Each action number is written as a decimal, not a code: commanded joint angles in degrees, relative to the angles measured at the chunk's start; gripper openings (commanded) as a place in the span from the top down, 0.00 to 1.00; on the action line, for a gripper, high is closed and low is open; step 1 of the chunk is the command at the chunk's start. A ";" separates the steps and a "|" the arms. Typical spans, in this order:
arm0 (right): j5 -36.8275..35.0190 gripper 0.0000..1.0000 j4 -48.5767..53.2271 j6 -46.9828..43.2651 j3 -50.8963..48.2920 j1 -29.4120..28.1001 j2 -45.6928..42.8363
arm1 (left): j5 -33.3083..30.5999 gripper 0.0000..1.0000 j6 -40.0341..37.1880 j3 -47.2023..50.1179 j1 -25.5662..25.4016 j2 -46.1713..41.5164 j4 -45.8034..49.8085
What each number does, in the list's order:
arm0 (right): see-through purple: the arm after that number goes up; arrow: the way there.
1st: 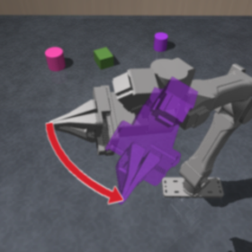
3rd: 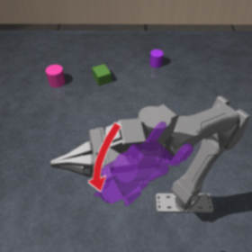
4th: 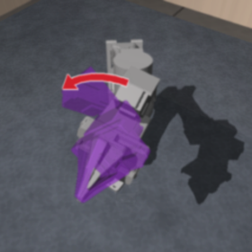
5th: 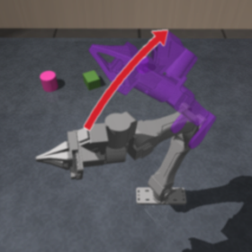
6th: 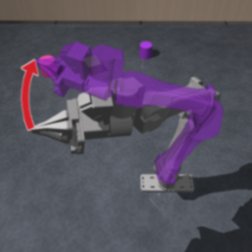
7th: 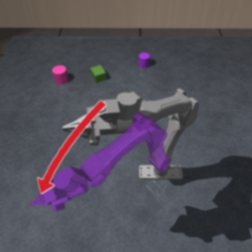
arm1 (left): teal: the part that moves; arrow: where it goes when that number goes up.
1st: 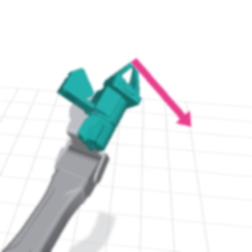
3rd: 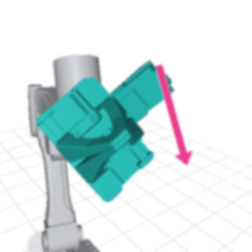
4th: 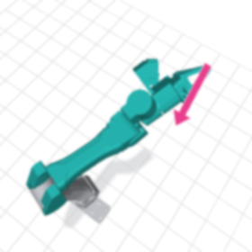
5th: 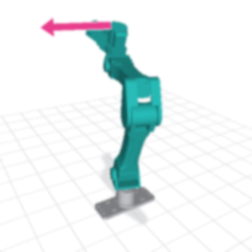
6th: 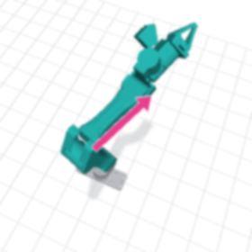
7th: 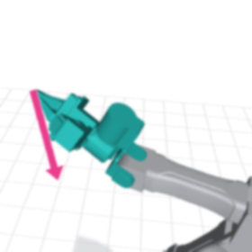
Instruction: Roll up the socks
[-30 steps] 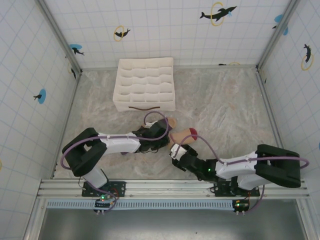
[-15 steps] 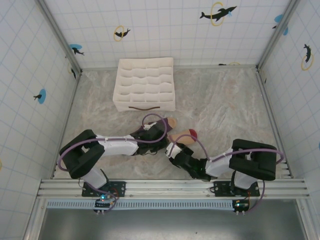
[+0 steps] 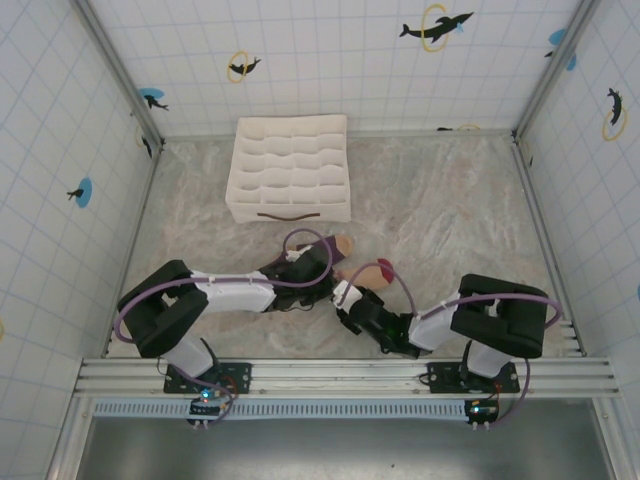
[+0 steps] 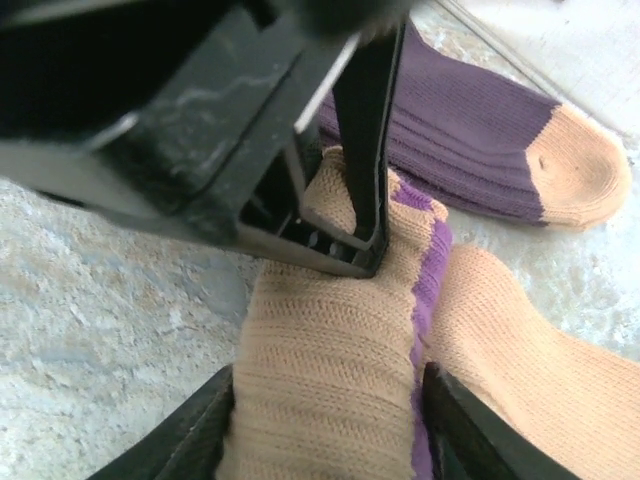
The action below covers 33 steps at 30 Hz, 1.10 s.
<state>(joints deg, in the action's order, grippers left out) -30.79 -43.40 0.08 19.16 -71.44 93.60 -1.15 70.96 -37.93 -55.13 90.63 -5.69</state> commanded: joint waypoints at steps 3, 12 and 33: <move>1.30 0.79 -1.23 4.09 -0.35 1.64 1.77 | 1.10 1.00 1.48 2.60 -0.85 -0.73 5.69; 11.20 0.98 -8.22 11.69 -8.52 5.65 -0.23 | 3.58 0.51 1.18 0.25 -0.82 -0.36 6.27; 36.15 1.00 -29.18 46.14 -20.23 21.25 5.47 | -8.38 0.10 -3.96 1.24 -0.83 -8.36 7.54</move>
<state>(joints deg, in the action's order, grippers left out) 2.90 -75.48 38.04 1.91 -51.27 96.90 -7.44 67.92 -37.41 -55.83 83.09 1.28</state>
